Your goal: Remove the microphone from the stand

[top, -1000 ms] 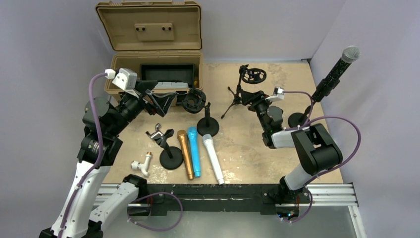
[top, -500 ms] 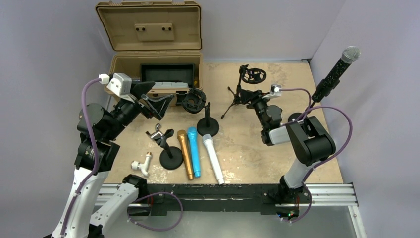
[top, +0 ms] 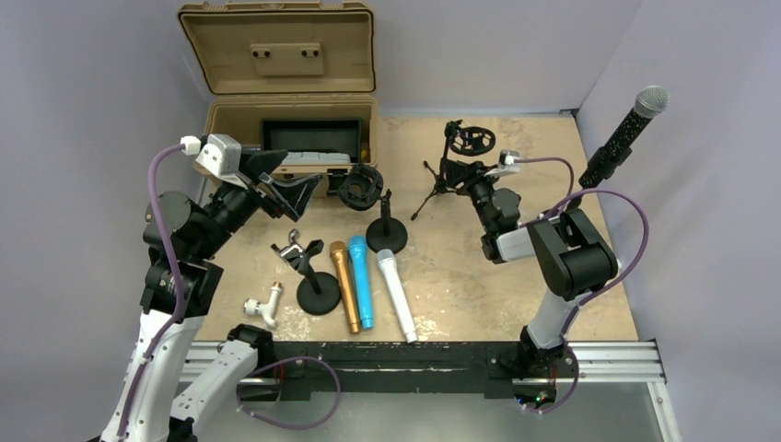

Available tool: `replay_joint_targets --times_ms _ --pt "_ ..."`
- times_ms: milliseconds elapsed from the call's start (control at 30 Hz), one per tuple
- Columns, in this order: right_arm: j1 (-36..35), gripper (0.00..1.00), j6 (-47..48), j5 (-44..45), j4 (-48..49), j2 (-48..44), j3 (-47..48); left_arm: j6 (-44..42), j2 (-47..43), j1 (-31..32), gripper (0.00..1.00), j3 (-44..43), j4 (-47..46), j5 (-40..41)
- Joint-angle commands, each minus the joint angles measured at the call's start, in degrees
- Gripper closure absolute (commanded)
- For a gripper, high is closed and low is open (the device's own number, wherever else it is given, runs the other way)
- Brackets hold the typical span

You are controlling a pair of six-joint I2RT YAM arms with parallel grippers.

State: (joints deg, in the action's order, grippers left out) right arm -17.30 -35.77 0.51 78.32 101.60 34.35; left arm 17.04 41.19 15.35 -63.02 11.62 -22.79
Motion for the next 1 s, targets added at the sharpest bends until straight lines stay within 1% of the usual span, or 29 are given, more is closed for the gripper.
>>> replay_joint_targets --times_ms 0,200,333,633,833,967 --pt "-1.11 0.56 3.28 1.14 1.48 0.35 1.84 1.18 -0.04 -0.76 0.12 0.27 -3.33 -1.46" --pt "-1.42 0.56 4.25 1.25 0.84 0.17 1.21 1.34 -0.06 -0.85 0.12 0.33 -3.53 -1.65" --pt "-1.41 0.59 4.86 0.79 0.75 0.40 1.04 1.33 -0.21 -0.94 0.12 0.36 -3.51 -1.60" --pt "-1.43 0.71 7.89 1.27 0.03 1.05 0.98 1.42 -0.41 -0.94 0.12 0.36 -3.53 -1.73" --pt "-1.66 0.70 10.02 2.79 0.01 1.18 0.43 1.59 -0.39 -1.03 0.12 0.33 -3.56 -1.91" --pt "-2.65 0.76 12.97 4.27 -0.10 1.49 0.64 1.69 -0.36 -1.03 0.12 0.45 -3.70 -1.98"
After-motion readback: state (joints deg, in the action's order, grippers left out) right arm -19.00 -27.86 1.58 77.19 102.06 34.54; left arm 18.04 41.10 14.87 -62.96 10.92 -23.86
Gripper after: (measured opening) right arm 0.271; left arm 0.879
